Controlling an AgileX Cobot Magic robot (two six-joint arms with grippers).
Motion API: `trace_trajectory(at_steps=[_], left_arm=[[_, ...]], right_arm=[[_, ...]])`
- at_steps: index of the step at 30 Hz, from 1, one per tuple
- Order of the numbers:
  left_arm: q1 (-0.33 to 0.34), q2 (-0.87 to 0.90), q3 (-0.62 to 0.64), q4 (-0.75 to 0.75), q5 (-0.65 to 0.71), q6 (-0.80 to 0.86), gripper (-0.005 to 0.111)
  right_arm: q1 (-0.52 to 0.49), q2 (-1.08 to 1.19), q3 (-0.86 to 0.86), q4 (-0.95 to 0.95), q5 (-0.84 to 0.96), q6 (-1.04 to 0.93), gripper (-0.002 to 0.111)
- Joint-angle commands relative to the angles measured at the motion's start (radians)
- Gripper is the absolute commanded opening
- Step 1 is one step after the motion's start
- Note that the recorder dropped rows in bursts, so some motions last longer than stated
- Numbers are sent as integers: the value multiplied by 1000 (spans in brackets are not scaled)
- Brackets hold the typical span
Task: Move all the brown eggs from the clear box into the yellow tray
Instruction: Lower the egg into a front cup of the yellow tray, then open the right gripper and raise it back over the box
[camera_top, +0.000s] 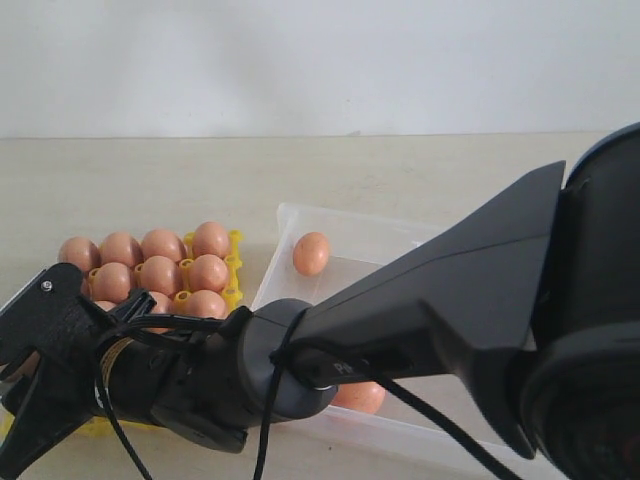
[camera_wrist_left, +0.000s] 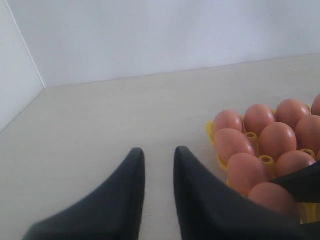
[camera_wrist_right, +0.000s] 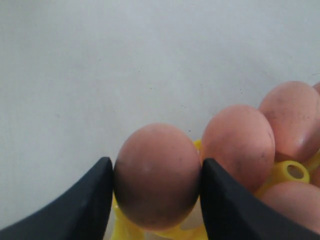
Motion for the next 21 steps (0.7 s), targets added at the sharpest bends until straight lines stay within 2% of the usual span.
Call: trace_trajectory(at_steps=[1, 5, 13, 21], left_arm=[[2, -2, 4, -2, -2, -2, 22], [2, -2, 4, -2, -2, -2, 22], [2, -2, 4, -2, -2, -2, 22], [2, -2, 4, -2, -2, -2, 22]], right_arm=[[-2, -7, -6, 9, -12, 3, 53], [-2, -20, -11, 9, 7, 3, 61], [-2, -26, -43, 4, 80, 1, 61], [-31, -177, -25, -53, 294, 13, 61]])
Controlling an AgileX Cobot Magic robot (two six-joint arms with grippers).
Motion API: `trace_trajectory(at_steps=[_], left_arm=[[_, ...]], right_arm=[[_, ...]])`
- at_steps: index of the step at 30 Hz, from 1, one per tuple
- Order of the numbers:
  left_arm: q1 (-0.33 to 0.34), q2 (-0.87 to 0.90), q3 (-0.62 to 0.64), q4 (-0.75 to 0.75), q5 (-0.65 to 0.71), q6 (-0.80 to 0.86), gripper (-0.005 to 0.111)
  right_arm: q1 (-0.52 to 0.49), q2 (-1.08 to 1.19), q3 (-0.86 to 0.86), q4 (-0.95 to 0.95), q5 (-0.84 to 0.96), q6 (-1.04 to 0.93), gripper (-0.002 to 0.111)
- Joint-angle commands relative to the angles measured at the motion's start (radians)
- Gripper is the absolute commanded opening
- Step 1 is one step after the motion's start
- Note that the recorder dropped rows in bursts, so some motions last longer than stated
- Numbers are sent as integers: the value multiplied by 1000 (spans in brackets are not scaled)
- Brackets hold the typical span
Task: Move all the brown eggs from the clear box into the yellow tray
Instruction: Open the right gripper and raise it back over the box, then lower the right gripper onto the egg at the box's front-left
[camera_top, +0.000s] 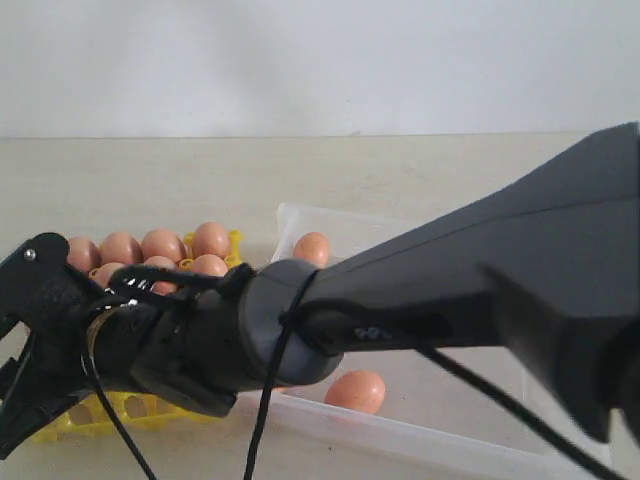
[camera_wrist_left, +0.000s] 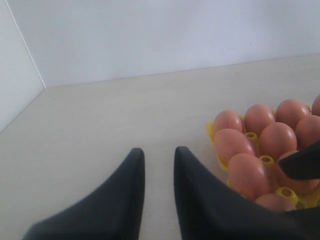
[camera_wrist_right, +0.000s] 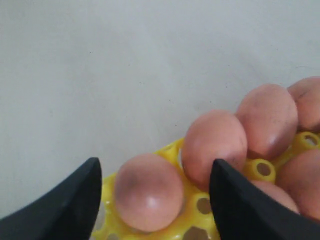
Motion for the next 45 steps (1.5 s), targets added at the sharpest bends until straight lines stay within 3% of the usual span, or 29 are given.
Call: trace_trajectory(at_steps=[1, 7, 15, 19, 27, 33, 39, 45], left_arm=[[2, -2, 4, -2, -2, -2, 22], [2, -2, 4, -2, -2, -2, 22], [2, -2, 4, -2, -2, -2, 22], [2, -2, 4, -2, -2, -2, 22], [2, -2, 4, -2, -2, -2, 22], [2, -2, 4, -2, -2, -2, 22], [2, -2, 4, -2, -2, -2, 22], [2, -2, 4, -2, -2, -2, 22]], right_arm=[[-35, -130, 27, -50, 90, 12, 61], [-73, -308, 104, -80, 248, 44, 61], [-239, -492, 188, -307, 818, 154, 61], [-272, -494, 256, -313, 979, 84, 61], [-269, -494, 326, -207, 974, -181, 61], [-269, -494, 326, -13, 1033, -605, 61], [-269, -494, 326, -2, 1037, -752, 61], [-269, -494, 326, 11, 893, -788, 61]])
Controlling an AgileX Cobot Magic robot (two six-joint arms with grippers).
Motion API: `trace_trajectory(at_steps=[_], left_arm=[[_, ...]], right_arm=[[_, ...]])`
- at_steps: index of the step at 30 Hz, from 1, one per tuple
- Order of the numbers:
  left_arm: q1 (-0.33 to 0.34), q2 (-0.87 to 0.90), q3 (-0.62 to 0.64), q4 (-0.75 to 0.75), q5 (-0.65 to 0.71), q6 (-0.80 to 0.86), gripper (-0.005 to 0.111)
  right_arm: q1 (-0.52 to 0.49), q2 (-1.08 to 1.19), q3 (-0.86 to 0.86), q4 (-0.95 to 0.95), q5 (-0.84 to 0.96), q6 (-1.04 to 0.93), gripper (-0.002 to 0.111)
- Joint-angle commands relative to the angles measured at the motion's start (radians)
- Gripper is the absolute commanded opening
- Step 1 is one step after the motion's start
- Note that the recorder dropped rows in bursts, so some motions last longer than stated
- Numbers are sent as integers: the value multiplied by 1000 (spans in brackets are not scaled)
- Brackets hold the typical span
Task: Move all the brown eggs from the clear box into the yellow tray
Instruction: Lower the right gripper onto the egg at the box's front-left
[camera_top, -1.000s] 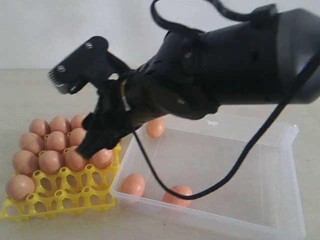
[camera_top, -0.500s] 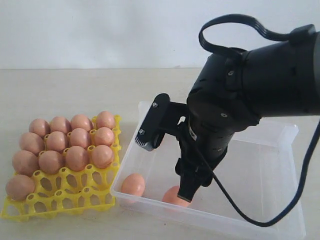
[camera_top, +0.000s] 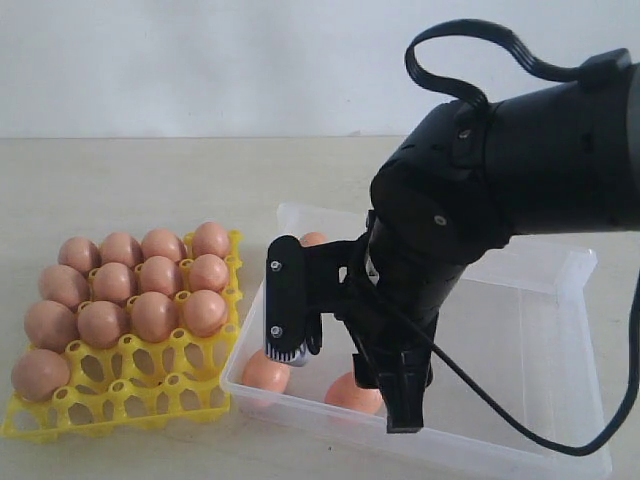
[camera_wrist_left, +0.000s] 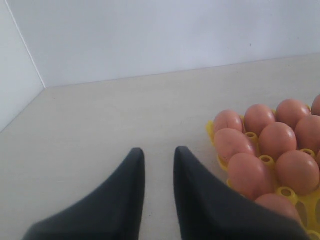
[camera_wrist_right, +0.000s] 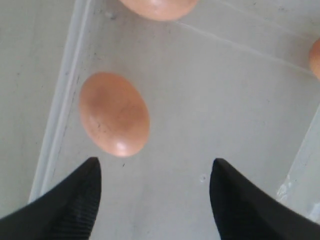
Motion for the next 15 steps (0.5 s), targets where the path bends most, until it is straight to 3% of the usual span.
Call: trace_trajectory(at_steps=[1, 15], left_arm=[[2, -2, 4, -2, -2, -2, 22], [2, -2, 4, -2, -2, -2, 22]], right_arm=[[-2, -12, 1, 14, -48, -13, 61], [-2, 61, 1, 14, -4, -91, 61]])
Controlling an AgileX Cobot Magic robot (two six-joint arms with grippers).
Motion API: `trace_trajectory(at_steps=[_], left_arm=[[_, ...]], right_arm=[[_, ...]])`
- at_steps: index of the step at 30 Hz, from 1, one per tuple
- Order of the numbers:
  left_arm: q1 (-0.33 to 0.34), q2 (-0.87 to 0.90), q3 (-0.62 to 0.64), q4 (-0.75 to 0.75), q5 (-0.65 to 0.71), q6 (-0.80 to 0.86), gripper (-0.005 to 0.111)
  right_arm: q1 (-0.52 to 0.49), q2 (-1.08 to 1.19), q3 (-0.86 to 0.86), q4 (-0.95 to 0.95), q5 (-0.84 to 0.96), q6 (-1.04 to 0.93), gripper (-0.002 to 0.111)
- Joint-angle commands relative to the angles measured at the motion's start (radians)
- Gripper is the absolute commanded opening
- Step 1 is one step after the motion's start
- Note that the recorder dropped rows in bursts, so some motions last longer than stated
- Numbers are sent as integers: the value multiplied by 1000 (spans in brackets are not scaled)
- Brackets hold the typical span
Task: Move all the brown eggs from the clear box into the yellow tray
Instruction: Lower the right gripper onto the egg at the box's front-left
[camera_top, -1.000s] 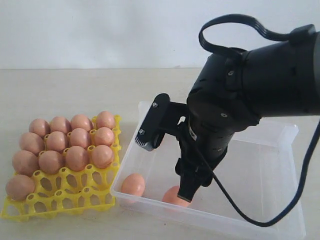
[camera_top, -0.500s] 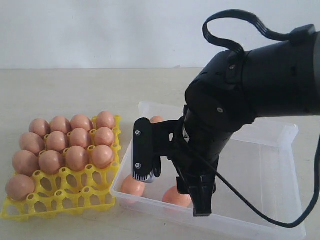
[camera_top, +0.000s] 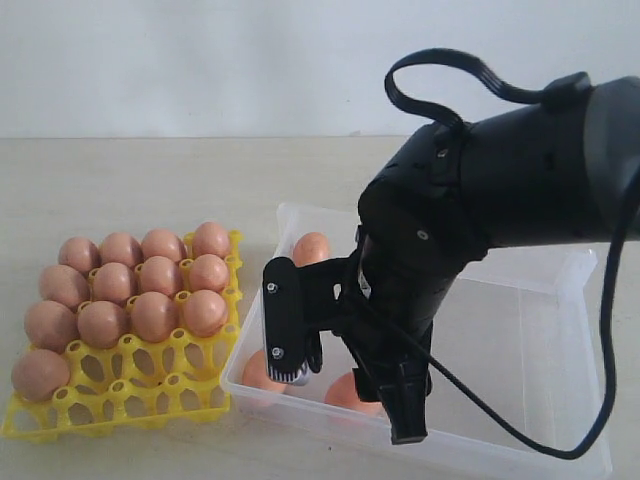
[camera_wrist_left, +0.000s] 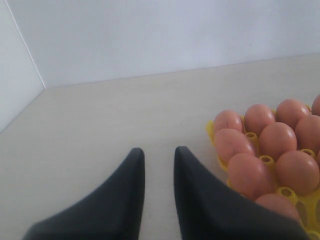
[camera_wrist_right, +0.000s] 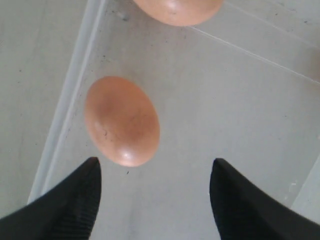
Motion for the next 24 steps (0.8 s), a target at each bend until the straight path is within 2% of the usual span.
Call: trace_trajectory(at_steps=[1, 24], left_arm=[[2, -2, 4, -2, -2, -2, 22], [2, -2, 4, -2, -2, -2, 22]], right_arm=[[-2, 24, 1, 2, 5, -27, 61], [0, 74, -3, 65, -58, -116, 61]])
